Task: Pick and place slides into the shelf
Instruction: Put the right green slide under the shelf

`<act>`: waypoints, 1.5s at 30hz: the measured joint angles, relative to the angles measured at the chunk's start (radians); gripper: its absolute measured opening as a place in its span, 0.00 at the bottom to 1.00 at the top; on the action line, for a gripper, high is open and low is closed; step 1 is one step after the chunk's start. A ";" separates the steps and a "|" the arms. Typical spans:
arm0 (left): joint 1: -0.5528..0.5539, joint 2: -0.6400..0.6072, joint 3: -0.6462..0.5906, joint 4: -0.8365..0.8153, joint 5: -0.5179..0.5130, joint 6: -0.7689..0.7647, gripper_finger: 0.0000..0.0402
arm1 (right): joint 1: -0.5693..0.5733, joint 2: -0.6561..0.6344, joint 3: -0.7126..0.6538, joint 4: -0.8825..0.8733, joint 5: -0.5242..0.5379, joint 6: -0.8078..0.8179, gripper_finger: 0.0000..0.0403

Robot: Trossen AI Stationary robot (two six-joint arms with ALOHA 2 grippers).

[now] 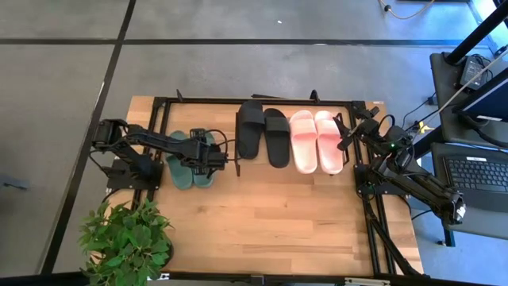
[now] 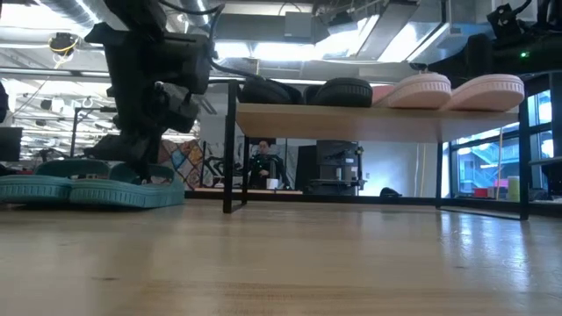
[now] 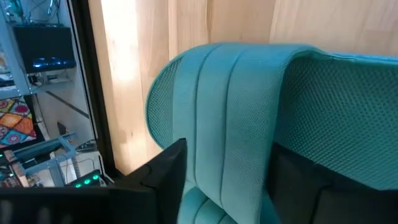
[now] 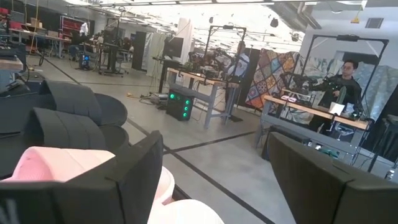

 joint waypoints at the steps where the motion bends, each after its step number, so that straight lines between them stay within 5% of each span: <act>1: 0.000 0.000 0.000 0.000 0.000 0.000 0.44 | 0.000 0.000 0.000 0.000 0.000 0.000 0.71; 11: 0.000 0.000 0.000 -0.006 0.046 -0.001 0.04 | 0.000 0.000 0.000 0.000 0.000 0.000 0.71; 29: 0.000 -0.103 0.106 -0.285 0.003 -0.105 0.01 | 0.000 0.000 0.000 0.000 0.000 0.001 0.71; 38: -0.030 -0.134 0.295 -0.484 -0.072 -0.125 0.01 | 0.000 0.000 0.000 -0.006 0.000 0.000 0.71; 45: -0.093 -0.134 0.515 -0.625 -0.238 -0.193 0.01 | 0.000 0.000 0.000 -0.024 0.000 0.000 0.71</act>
